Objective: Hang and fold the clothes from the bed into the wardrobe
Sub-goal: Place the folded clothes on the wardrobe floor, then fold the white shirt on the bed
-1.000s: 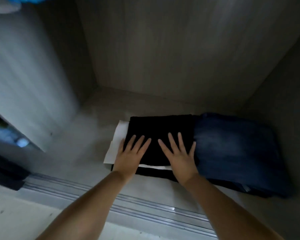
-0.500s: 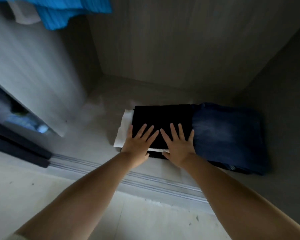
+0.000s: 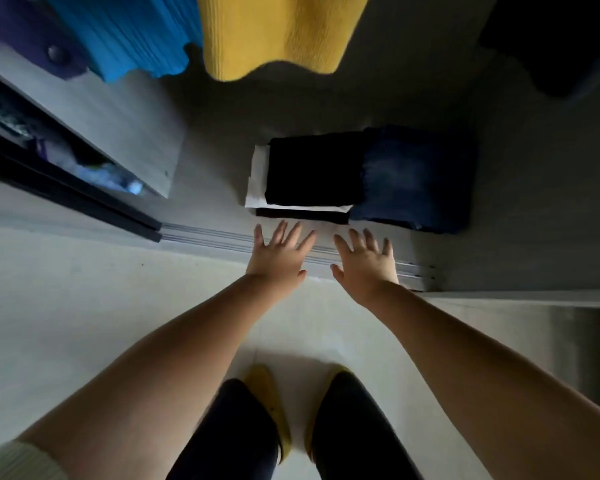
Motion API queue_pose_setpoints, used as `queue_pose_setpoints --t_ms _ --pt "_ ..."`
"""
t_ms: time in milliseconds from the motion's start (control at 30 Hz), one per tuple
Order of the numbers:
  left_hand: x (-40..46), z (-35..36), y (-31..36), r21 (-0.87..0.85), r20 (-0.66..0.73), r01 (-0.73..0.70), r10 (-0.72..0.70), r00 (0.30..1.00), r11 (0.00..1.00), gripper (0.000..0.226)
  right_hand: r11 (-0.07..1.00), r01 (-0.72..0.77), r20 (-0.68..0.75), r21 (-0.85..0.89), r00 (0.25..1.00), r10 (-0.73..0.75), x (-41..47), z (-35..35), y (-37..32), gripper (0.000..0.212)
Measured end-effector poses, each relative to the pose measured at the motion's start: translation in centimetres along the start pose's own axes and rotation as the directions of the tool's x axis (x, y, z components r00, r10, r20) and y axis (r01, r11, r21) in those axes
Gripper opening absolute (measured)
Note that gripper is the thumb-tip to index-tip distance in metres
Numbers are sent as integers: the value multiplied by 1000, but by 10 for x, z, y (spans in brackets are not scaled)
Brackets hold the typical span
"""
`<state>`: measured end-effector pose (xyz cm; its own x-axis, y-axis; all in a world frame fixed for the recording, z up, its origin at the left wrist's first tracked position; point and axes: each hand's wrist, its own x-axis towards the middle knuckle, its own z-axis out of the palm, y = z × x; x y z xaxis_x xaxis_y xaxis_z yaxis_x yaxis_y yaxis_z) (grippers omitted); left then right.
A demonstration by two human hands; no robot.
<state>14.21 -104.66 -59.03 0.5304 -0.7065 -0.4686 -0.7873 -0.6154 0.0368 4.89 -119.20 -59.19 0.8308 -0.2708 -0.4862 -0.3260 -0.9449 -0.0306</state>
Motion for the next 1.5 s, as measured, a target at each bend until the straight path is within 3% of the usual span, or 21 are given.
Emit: queue_pose_setpoints --t_ms 300,633,800,1033,1300,1500 --pt "-98 -78 74 35 48 -250 249 967 967 70 973 -190 21 134 982 189 -149 -47 13 56" --pt "-207 -192 174 183 13 -481 487 873 857 68 826 -504 62 251 860 506 -356 -117 45 37" --pt "-252 -241 271 254 30 -648 664 747 718 40 667 -670 69 327 720 690 -472 -141 85 30" --pt "-292 -291 460 375 -11 -806 871 490 458 36 402 -806 66 434 473 879 -637 -132 172 22" --pt "-366 -294 641 373 13 -895 964 266 242 32 165 -890 125 426 238 963 -804 -91 238 19" --pt "-404 -299 741 376 14 -916 988 154 138 33 30 -914 169 405 108 980 -893 -70 275 26"
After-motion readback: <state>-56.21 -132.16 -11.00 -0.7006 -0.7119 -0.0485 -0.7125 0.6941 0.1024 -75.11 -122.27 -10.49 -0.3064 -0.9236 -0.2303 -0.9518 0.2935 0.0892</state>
